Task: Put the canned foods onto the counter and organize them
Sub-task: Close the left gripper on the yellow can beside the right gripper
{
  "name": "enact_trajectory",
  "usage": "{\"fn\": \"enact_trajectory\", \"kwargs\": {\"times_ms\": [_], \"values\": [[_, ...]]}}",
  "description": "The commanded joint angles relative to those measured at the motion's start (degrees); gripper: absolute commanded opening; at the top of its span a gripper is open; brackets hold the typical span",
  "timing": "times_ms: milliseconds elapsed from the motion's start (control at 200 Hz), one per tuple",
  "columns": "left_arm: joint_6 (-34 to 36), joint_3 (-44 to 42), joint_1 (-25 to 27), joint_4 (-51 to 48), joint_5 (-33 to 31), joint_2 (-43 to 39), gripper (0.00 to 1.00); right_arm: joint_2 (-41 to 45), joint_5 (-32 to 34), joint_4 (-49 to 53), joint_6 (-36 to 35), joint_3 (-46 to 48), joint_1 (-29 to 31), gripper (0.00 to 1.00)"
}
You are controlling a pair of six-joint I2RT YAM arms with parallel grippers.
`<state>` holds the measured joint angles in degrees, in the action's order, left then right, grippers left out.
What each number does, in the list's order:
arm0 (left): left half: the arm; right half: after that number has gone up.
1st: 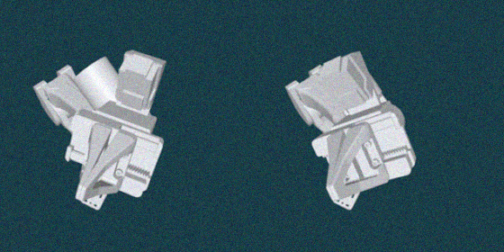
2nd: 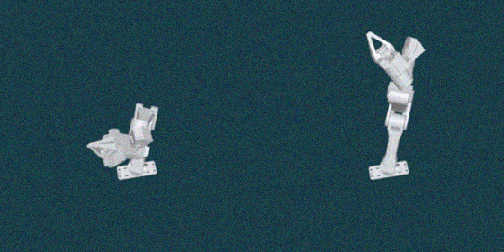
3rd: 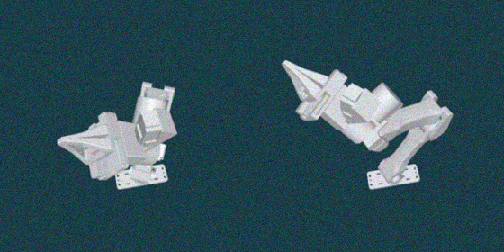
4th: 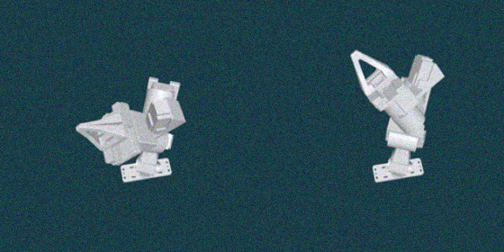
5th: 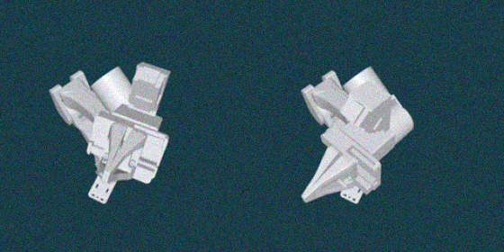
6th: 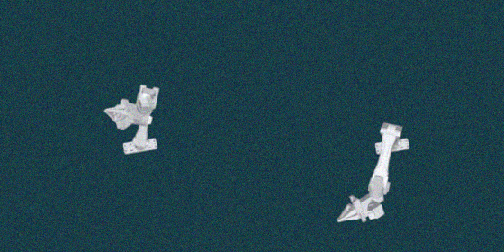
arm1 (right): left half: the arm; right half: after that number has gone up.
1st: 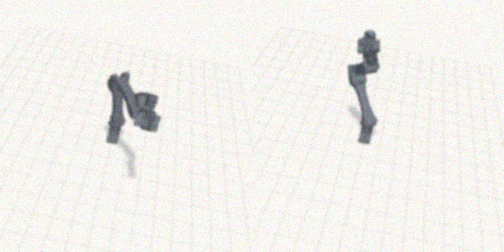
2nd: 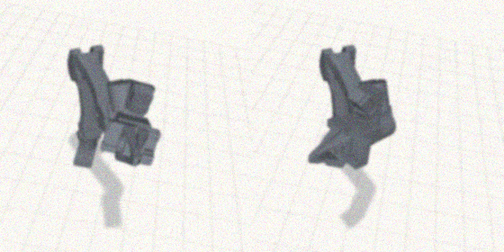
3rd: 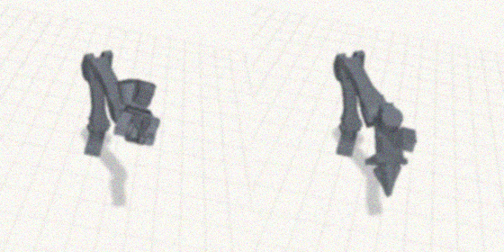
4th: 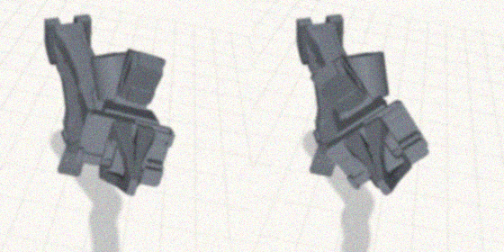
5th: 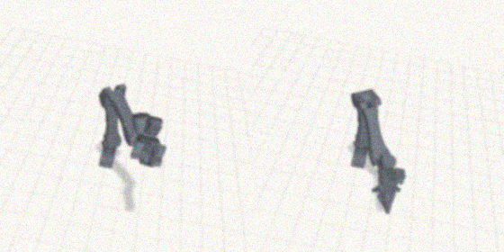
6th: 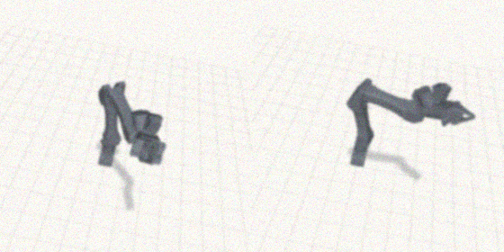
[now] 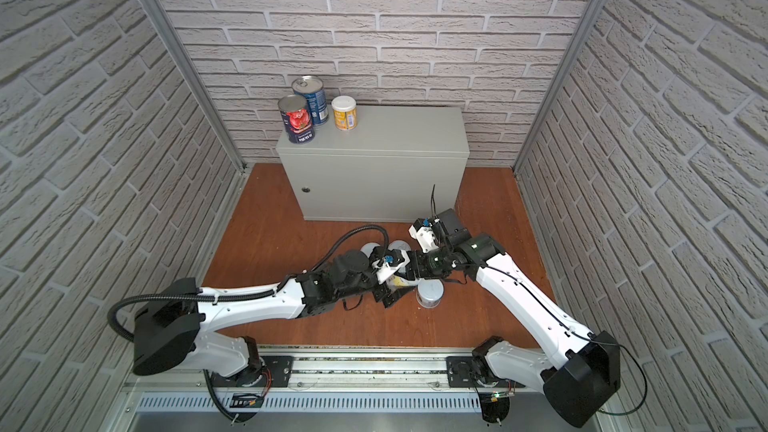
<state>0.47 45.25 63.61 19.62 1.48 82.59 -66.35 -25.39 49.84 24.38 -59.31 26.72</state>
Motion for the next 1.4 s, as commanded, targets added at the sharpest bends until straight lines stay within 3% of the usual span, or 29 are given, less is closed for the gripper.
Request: {"fn": "enact_trajectory", "kwargs": {"times_ms": [0,500,1095,1395], "values": [[1.29,-1.55,0.19,-3.96,-2.2,2.62,0.98,1.56,-6.6,-5.24,-1.27,-3.81,0.8,0.62],[0.3,-3.55,0.19,-0.87,-2.28,-1.42,0.98,1.68,-8.2,-7.06,-0.76,-2.4,0.35,0.62],[-2.77,-7.07,-2.23,6.21,2.75,-3.91,0.98,2.22,-12.61,-7.88,-1.0,-1.78,0.33,0.62],[-4.59,-7.85,-4.19,8.45,5.29,-4.28,0.92,1.84,-14.43,-8.93,-0.9,-1.43,0.35,0.62]]}}
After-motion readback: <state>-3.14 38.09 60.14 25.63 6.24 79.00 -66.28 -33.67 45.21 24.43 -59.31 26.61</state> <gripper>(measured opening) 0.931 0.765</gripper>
